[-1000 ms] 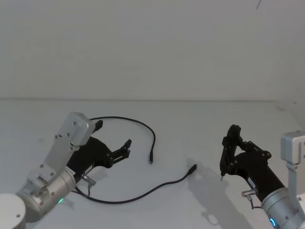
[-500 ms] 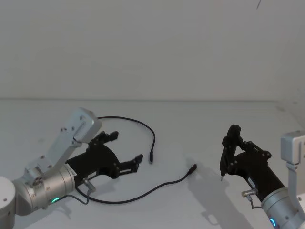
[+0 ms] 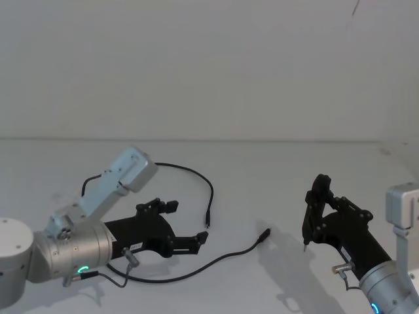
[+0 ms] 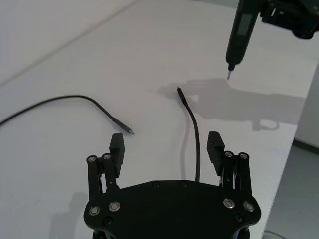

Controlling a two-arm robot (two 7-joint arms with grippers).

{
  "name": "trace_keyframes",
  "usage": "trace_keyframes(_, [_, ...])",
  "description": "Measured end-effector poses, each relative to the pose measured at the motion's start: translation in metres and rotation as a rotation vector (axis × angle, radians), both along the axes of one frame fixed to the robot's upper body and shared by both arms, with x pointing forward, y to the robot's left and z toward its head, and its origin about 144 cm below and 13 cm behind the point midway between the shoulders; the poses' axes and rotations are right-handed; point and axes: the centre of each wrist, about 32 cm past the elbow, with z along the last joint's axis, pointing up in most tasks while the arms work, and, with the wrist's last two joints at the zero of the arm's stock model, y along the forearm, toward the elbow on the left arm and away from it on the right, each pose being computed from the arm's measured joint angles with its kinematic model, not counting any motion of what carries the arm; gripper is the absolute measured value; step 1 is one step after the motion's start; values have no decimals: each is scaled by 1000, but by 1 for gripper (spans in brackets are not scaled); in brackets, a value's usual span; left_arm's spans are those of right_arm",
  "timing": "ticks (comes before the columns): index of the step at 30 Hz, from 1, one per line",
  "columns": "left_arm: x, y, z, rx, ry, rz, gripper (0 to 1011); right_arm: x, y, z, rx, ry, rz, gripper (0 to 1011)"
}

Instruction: Pick up the data cable with the one hand.

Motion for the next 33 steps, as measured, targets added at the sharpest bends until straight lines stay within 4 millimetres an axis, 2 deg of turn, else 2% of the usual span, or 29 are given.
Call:
trace_keyframes(21, [20,-24,3,80,113,-44,1002,0,0,0,0,0,0,279])
trace_keyframes(33, [26,-39,-5,113,135,-60,1001,0,0,0,0,0,0,279])
